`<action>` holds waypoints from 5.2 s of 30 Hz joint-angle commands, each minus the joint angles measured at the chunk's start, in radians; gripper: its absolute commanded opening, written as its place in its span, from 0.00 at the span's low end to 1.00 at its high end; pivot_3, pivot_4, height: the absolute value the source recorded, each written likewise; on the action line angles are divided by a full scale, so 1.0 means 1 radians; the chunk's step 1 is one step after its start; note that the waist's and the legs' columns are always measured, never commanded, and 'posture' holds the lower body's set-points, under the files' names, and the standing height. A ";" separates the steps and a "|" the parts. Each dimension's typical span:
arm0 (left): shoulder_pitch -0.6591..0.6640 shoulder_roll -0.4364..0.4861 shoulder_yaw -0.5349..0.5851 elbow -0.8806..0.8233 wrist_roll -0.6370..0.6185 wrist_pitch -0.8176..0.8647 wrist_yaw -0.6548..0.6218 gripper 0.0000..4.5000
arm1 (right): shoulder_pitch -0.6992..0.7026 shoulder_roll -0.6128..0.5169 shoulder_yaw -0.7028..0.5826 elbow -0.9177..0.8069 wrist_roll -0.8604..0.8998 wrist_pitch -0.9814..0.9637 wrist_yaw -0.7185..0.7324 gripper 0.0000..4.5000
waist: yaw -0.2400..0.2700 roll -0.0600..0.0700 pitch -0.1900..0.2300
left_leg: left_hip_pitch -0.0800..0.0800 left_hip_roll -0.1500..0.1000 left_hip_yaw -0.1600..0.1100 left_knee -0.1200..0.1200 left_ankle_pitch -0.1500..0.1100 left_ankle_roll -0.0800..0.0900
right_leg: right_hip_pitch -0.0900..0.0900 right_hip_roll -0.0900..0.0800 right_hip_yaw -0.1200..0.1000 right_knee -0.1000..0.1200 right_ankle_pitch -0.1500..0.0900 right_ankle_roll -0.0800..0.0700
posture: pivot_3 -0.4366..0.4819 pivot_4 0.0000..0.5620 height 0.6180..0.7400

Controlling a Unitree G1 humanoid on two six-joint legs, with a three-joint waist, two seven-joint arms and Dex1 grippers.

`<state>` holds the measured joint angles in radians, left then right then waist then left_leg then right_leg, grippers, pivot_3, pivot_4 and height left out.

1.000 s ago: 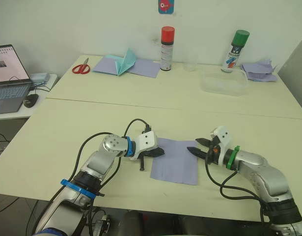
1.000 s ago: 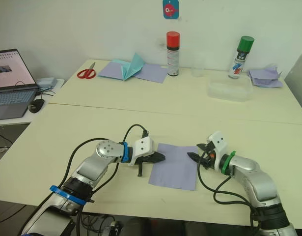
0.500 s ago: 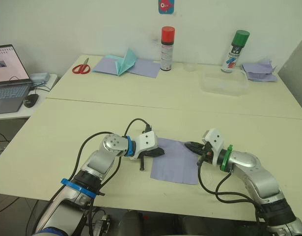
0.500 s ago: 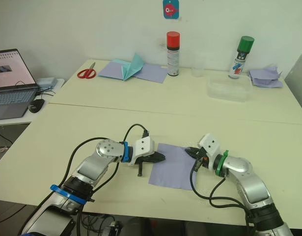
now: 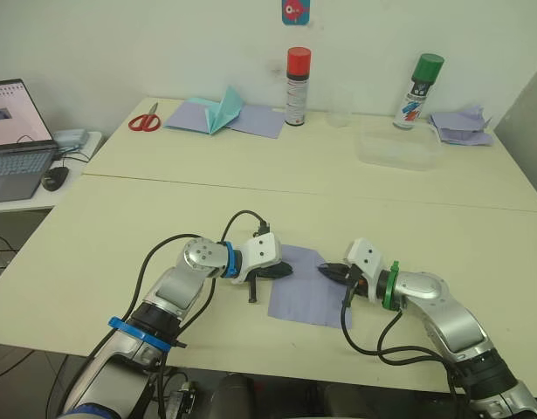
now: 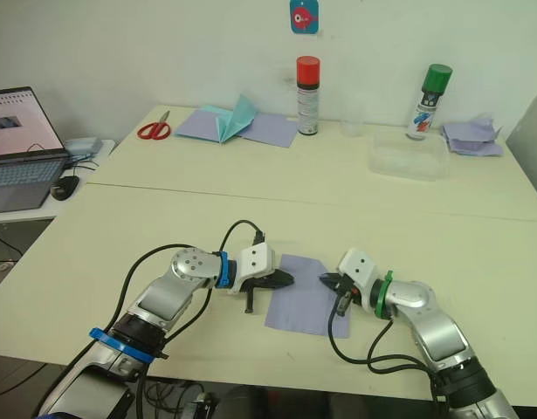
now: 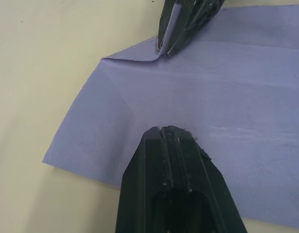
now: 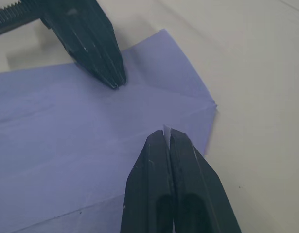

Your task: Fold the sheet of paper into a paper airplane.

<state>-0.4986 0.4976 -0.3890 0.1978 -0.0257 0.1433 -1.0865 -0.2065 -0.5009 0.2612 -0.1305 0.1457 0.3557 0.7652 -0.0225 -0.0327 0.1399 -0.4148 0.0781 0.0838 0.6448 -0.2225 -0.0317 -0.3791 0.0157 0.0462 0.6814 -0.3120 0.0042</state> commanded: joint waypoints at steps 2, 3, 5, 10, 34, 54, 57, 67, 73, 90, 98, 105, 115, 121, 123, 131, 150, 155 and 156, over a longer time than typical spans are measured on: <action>0.016 -0.004 -0.021 0.013 0.025 0.033 -0.002 0.00 | -0.017 -0.013 0.017 0.014 -0.029 0.006 0.016 0.00 | 0.000 0.000 0.000 | 0.000 0.000 0.000 0.000 0.000 0.000 | 0.000 0.000 0.000 0.000 0.000 0.000 | 0.48 0.27 1.00; 0.004 -0.018 -0.006 0.003 0.008 0.051 0.005 0.00 | -0.017 -0.014 0.021 0.019 -0.034 0.013 0.017 0.00 | 0.000 0.000 0.000 | 0.000 0.000 0.000 0.000 0.000 0.000 | 0.000 0.000 0.000 0.000 0.000 0.000 | 0.48 0.27 1.00; -0.019 -0.048 0.022 -0.020 -0.028 0.095 0.019 0.00 | -0.015 -0.016 0.023 0.025 -0.039 0.018 0.019 0.00 | 0.002 0.000 0.000 | 0.000 0.000 0.000 0.000 0.000 0.000 | 0.000 0.000 0.000 0.000 0.000 0.000 | 0.48 0.27 1.00; -0.080 -0.142 0.071 -0.041 -0.087 0.180 0.056 0.00 | -0.008 -0.019 0.015 0.025 -0.043 0.022 0.022 0.00 | 0.003 -0.001 0.001 | -0.001 0.000 0.000 0.001 0.000 0.000 | 0.000 0.000 -0.001 0.000 0.000 0.000 | 0.48 0.27 1.00; -0.171 -0.255 -0.061 0.355 0.133 -0.109 0.102 0.00 | 0.075 -0.021 -0.191 -0.249 0.322 0.234 0.112 0.51 | 0.007 -0.001 0.001 | -0.001 -0.001 0.000 0.000 0.000 0.000 | 0.000 0.000 0.000 0.000 0.000 0.000 | 0.48 0.27 1.00; -0.167 -0.257 -0.062 0.363 0.149 -0.121 0.108 0.00 | 0.074 -0.009 -0.066 -0.026 0.075 0.153 -0.058 0.01 | 0.004 -0.001 0.000 | -0.001 -0.001 0.000 0.000 0.000 0.000 | 0.000 0.001 -0.001 0.000 0.000 0.000 | 0.48 0.27 1.00; -0.164 -0.253 -0.063 0.365 0.151 -0.119 0.107 0.00 | 0.105 -0.058 -0.092 -0.048 0.076 0.173 -0.054 0.01 | 0.004 -0.001 0.000 | -0.001 -0.001 0.000 0.000 0.000 0.000 | 0.000 0.001 -0.001 0.000 0.000 0.001 | 0.48 0.27 1.00; -0.171 -0.251 -0.062 0.381 0.152 -0.124 0.105 0.00 | 0.158 -0.046 -0.251 -0.156 0.277 0.128 0.032 0.01 | 0.005 -0.001 0.000 | 0.000 -0.001 -0.001 0.000 0.000 0.000 | 0.001 0.001 0.000 -0.001 -0.001 0.001 | 0.48 0.27 1.00; -0.188 -0.256 -0.059 0.402 0.150 -0.133 0.104 0.00 | 0.100 0.000 -0.150 -0.114 0.181 0.116 -0.009 0.01 | -0.002 -0.001 0.000 | 0.000 -0.001 -0.001 0.000 0.000 0.000 | 0.001 0.001 -0.001 -0.001 -0.001 0.001 | 0.48 0.27 1.00; -0.194 -0.314 -0.035 0.240 0.078 -0.075 0.060 0.00 | 0.086 -0.055 -0.031 -0.041 0.038 0.156 -0.035 0.01 | -0.003 -0.001 0.000 | -0.001 -0.001 -0.001 0.000 0.000 0.001 | 0.000 0.001 0.000 -0.001 -0.001 0.001 | 0.48 0.27 1.00; -0.203 -0.255 -0.098 0.354 0.217 -0.042 0.128 0.00 | 0.093 -0.060 -0.043 -0.061 0.045 0.178 -0.045 0.01 | -0.003 -0.001 0.000 | 0.000 -0.002 -0.001 0.000 0.000 0.001 | 0.002 0.000 0.000 -0.001 -0.001 0.001 | 0.48 0.27 1.00; -0.222 -0.194 -0.033 0.414 0.240 -0.043 0.295 0.00 | 0.086 -0.044 -0.021 -0.051 0.037 0.173 -0.058 0.01 | -0.006 -0.002 0.000 | 0.006 -0.001 -0.001 0.000 0.000 0.001 | 0.007 0.001 0.000 -0.001 -0.001 0.002 | 0.48 0.27 1.00; -0.096 -0.220 0.275 0.029 -0.099 0.126 0.340 0.00 | 0.049 -0.018 0.008 -0.014 0.030 0.155 -0.049 0.01 | -0.010 -0.003 0.001 | 0.007 0.003 0.001 -0.001 0.000 0.000 | 0.005 0.000 0.000 0.000 -0.001 0.002 | 0.48 0.27 1.00; 0.137 -0.156 0.378 -0.288 -0.318 0.469 0.312 0.38 | 0.030 -0.008 0.013 0.013 0.025 0.142 -0.041 0.00 | -0.018 -0.002 0.001 | 0.010 0.003 0.002 -0.004 0.000 0.000 | 0.007 -0.001 0.001 0.000 -0.001 0.002 | 0.48 0.27 1.00; 0.170 -0.161 0.402 -0.329 -0.359 0.531 0.341 0.52 | 0.027 -0.008 0.013 0.018 0.023 0.139 -0.037 0.00 | -0.015 -0.003 0.001 | 0.011 0.003 0.001 -0.004 0.001 0.000 | 0.007 -0.002 0.001 0.000 -0.001 0.002 | 0.48 0.27 1.00; 0.199 -0.201 0.358 -0.340 -0.382 0.604 0.392 0.73 | 0.016 -0.003 0.021 0.026 0.018 0.131 -0.022 0.00 | -0.010 -0.006 0.003 | 0.012 0.002 0.001 -0.003 0.001 0.000 | 0.009 -0.002 0.002 -0.001 -0.001 0.001 | 0.48 0.27 1.00; 0.165 -0.150 0.322 -0.294 -0.370 0.571 0.388 0.01 | 0.015 0.028 0.017 -0.003 0.020 0.154 -0.037 0.00 | -0.012 -0.006 0.003 | 0.013 0.003 0.002 -0.006 0.001 -0.001 | 0.007 -0.002 0.005 -0.001 -0.002 0.000 | 0.48 0.27 1.00; 0.164 -0.121 0.291 -0.291 -0.348 0.548 0.369 0.01 | -0.003 0.050 0.023 -0.010 0.023 0.163 -0.035 0.00 | -0.014 -0.006 0.003 | 0.013 0.003 0.002 -0.008 0.001 -0.001 | 0.006 -0.002 0.005 -0.001 -0.002 0.000 | 0.48 0.27 1.00; 0.162 -0.112 0.287 -0.285 -0.337 0.533 0.367 0.01 | -0.005 0.053 0.024 -0.011 0.023 0.165 -0.034 0.00 | -0.014 -0.006 0.003 | 0.013 0.003 0.002 -0.009 0.001 -0.001 | 0.005 -0.002 0.005 -0.001 -0.002 0.000 | 0.48 0.27 1.00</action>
<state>-0.3221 0.3684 -0.1042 -0.0680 -0.3789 0.7128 -0.7107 -0.2137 -0.4530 0.2578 -0.1523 0.1788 0.4941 0.7276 -0.0362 -0.0390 0.1431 -0.4020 0.0808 0.0862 0.6352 -0.2218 -0.0323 -0.3738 0.0139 0.0517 0.6804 -0.3144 0.0036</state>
